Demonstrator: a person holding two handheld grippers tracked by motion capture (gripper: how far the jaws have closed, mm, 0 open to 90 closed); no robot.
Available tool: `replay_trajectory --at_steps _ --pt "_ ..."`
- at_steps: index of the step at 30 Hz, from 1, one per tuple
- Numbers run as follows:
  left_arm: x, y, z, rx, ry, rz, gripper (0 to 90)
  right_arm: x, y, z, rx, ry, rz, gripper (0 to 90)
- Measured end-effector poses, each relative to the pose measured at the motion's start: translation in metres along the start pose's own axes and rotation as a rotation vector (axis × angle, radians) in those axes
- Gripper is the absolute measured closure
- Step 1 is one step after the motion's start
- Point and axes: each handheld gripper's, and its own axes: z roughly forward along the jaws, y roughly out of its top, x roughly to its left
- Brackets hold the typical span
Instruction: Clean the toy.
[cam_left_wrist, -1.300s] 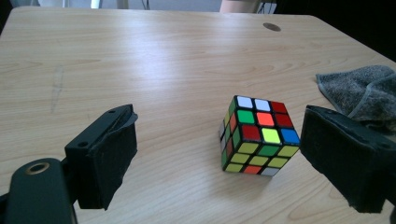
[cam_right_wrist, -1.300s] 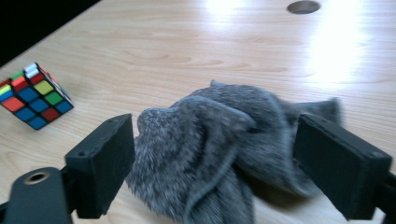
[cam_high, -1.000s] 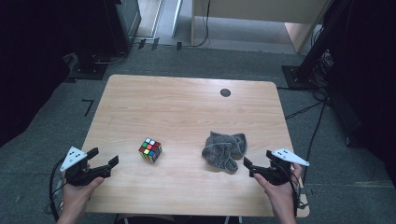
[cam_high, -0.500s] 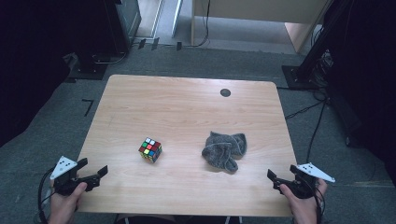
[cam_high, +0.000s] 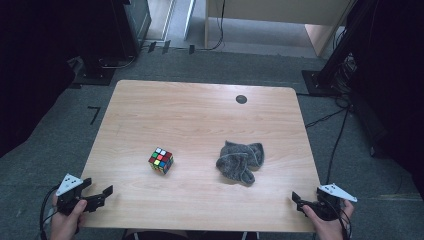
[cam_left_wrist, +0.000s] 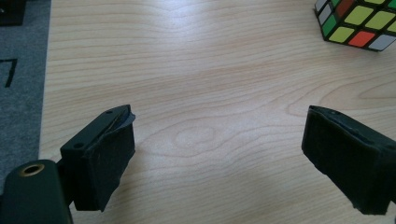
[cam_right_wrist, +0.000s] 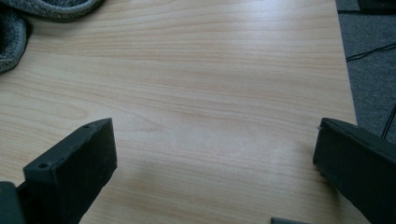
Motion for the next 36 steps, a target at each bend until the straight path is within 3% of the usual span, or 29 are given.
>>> replay_trajectory --at_steps 2,5,6,15,18,36 --pt "-0.001 0.000 0.002 0.016 0.016 0.007 9.8 0.003 0.001 0.002 0.008 -0.018 -0.020 0.0" --pt "-0.003 0.000 0.004 0.032 0.025 0.025 9.8 0.011 0.001 0.006 0.038 -0.071 -0.098 0.0" --pt "-0.004 -0.001 0.004 0.038 0.028 0.031 9.8 0.012 0.001 0.007 0.039 -0.066 -0.106 0.0" --pt "-0.014 -0.002 0.011 0.065 0.097 0.115 8.1 0.011 -0.001 0.007 0.021 -0.057 -0.112 0.0" --pt "-0.015 -0.003 0.013 0.056 0.094 0.115 4.2 0.011 -0.002 0.007 0.012 -0.060 -0.109 0.0" --pt "-0.017 -0.004 0.013 0.058 0.064 0.145 3.3 0.012 -0.003 0.007 0.008 -0.060 -0.107 0.0"
